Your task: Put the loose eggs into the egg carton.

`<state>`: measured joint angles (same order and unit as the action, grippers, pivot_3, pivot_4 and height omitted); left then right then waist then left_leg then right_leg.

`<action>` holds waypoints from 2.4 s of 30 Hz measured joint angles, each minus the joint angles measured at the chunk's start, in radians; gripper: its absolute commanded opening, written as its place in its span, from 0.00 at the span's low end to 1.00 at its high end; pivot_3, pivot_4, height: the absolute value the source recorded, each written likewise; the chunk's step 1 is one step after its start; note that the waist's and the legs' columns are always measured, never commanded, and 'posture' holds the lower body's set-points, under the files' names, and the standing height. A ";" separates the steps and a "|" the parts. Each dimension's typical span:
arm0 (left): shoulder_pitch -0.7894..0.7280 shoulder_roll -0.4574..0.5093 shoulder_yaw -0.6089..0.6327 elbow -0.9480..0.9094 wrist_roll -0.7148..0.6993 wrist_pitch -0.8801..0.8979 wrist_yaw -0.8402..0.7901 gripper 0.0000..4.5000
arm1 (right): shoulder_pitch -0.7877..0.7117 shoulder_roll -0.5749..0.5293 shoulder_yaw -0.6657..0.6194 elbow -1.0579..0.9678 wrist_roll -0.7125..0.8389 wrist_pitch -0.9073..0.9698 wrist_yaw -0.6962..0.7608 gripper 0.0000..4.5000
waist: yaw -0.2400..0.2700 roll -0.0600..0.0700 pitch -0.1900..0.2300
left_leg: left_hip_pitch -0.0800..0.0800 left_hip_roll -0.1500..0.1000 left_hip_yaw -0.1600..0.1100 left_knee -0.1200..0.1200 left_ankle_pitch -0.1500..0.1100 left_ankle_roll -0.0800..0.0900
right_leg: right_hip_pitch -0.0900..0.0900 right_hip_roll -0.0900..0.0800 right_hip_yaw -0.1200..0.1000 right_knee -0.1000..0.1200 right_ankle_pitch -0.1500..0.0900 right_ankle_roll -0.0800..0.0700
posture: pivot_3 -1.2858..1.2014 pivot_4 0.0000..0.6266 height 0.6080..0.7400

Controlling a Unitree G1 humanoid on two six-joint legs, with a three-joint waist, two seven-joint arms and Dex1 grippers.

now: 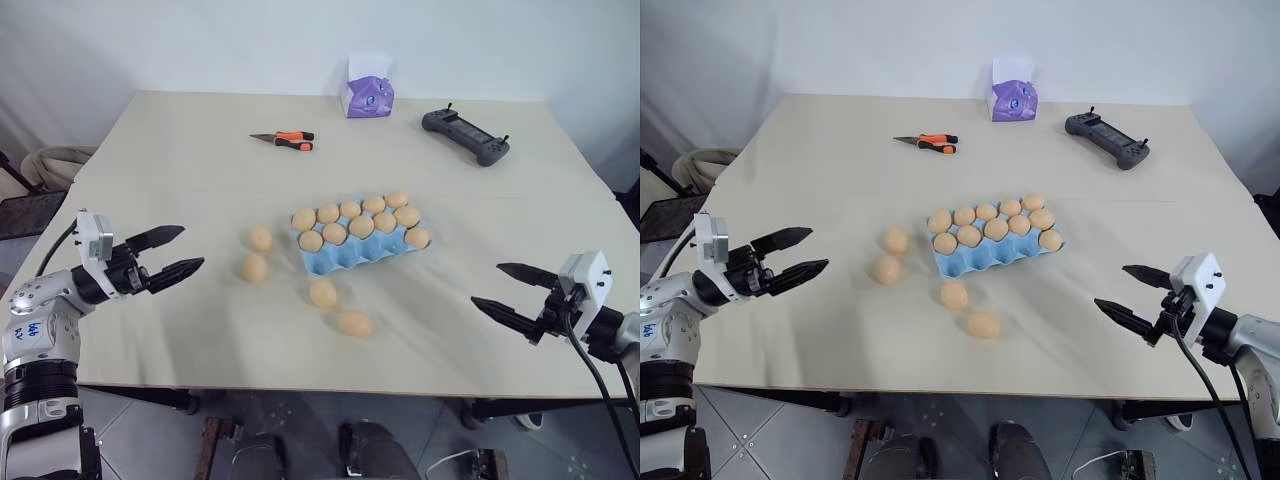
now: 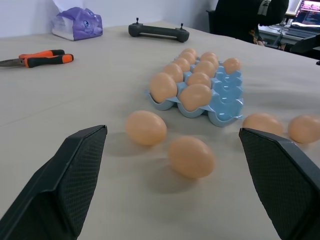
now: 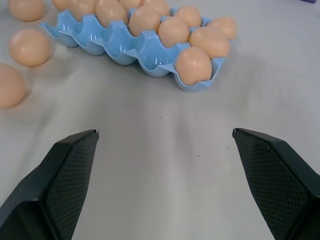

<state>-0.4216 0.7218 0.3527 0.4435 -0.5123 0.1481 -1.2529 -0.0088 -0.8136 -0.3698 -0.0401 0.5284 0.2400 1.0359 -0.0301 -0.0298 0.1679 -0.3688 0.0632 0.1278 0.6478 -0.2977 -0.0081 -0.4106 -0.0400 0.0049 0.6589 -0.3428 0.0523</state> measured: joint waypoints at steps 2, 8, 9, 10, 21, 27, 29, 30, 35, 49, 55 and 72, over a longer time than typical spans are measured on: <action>0.003 0.000 0.001 -0.002 -0.001 -0.002 -0.005 1.00 | -0.001 0.000 0.000 0.000 0.000 0.000 -0.002 1.00 | 0.000 0.000 0.000 | 0.000 0.000 0.000 0.000 0.000 0.000 | 0.000 0.000 0.000 0.000 0.000 0.000 | 0.52 0.24 1.00; 0.004 0.000 0.014 -0.008 -0.003 0.019 0.019 1.00 | -0.009 0.000 0.001 0.000 0.000 0.002 -0.007 1.00 | 0.000 0.000 0.000 | 0.000 0.000 0.000 0.000 0.000 0.000 | 0.000 0.000 0.000 0.000 0.000 0.000 | 0.52 0.24 1.00; 0.004 0.000 0.017 -0.011 -0.008 0.036 0.023 1.00 | -0.011 0.000 0.001 0.000 0.000 0.002 -0.008 1.00 | 0.000 0.000 0.000 | 0.000 0.000 0.000 0.000 0.000 0.000 | 0.000 0.000 0.000 0.000 0.000 0.000 | 0.52 0.24 1.00; 0.006 0.001 0.019 -0.016 -0.011 0.051 0.025 1.00 | -0.012 0.000 0.001 0.000 0.000 0.002 -0.008 1.00 | 0.000 0.000 0.000 | 0.000 0.000 0.000 0.000 0.000 0.000 | 0.000 0.000 0.000 0.000 0.000 0.000 | 0.52 0.24 1.00; 0.033 -0.001 0.022 -0.072 -0.012 0.014 0.010 1.00 | -0.032 0.007 0.002 -0.024 0.010 0.045 -0.054 1.00 | 0.000 0.000 0.000 | 0.000 0.000 0.000 0.000 0.000 0.000 | 0.000 0.000 0.000 0.000 0.000 0.000 | 0.52 0.24 1.00; 0.032 -0.013 0.022 -0.072 -0.034 -0.034 -0.054 1.00 | -0.015 0.007 0.006 -0.183 0.043 0.169 -0.133 1.00 | 0.000 0.000 0.000 | 0.000 0.000 0.000 0.000 0.000 0.000 | 0.000 0.000 0.000 0.000 0.000 0.000 | 0.52 0.24 1.00; 0.035 -0.014 0.018 -0.072 -0.034 -0.042 -0.085 1.00 | -0.012 0.007 0.020 -0.266 0.058 0.236 -0.175 1.00 | -0.001 0.000 0.000 | 0.000 0.000 0.000 0.000 0.000 0.000 | 0.000 0.000 0.000 0.000 0.000 0.000 | 0.52 0.24 1.00; 0.036 -0.014 0.015 -0.072 -0.034 -0.044 -0.102 1.00 | -0.013 0.007 0.036 -0.316 0.070 0.269 -0.197 1.00 | -0.001 0.000 0.000 | 0.000 0.000 0.000 0.000 0.000 0.000 | 0.000 0.000 0.000 0.000 0.000 0.000 | 0.52 0.24 1.00; 0.035 -0.023 -0.009 -0.069 -0.034 -0.069 -0.160 1.00 | -0.051 0.027 0.144 -0.478 0.099 0.382 -0.277 1.00 | -0.001 0.000 0.000 | -0.001 0.000 -0.001 0.000 0.000 0.000 | 0.000 0.000 0.000 0.000 0.000 0.000 | 0.52 0.24 1.00; 0.003 -0.037 -0.059 -0.030 -0.031 -0.108 -0.230 1.00 | -0.208 0.083 0.476 -0.524 0.027 0.550 -0.372 1.00 | -0.004 0.000 0.000 | -0.003 0.000 -0.002 0.000 -0.001 0.001 | -0.001 0.000 -0.001 -0.002 0.000 0.000 | 0.52 0.24 1.00; 0.009 -0.036 -0.059 -0.033 -0.031 -0.107 -0.237 1.00 | -0.210 0.113 0.568 -0.512 0.008 0.557 -0.364 1.00 | -0.002 0.000 0.000 | -0.003 0.000 -0.002 0.000 -0.001 0.001 | -0.001 0.000 -0.002 -0.002 0.000 0.000 | 0.52 0.24 1.00; 0.045 -0.034 -0.054 -0.050 -0.033 -0.106 -0.225 1.00 | -0.272 0.166 0.658 -0.390 -0.129 0.502 -0.330 0.63 | -0.002 0.000 0.000 | -0.003 0.000 -0.003 0.000 -0.001 0.001 | -0.001 -0.001 -0.003 -0.002 0.000 0.000 | 0.52 0.24 1.00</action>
<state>-0.3769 0.6874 0.2988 0.3930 -0.5455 0.0424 -1.4783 -0.2812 -0.6473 0.2883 -0.4304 0.3991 0.7418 0.7064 -0.0324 -0.0301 0.1677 -0.3720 0.0633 0.1251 0.6479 -0.2987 -0.0067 -0.4117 -0.0406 0.0024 0.6569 -0.3429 0.0522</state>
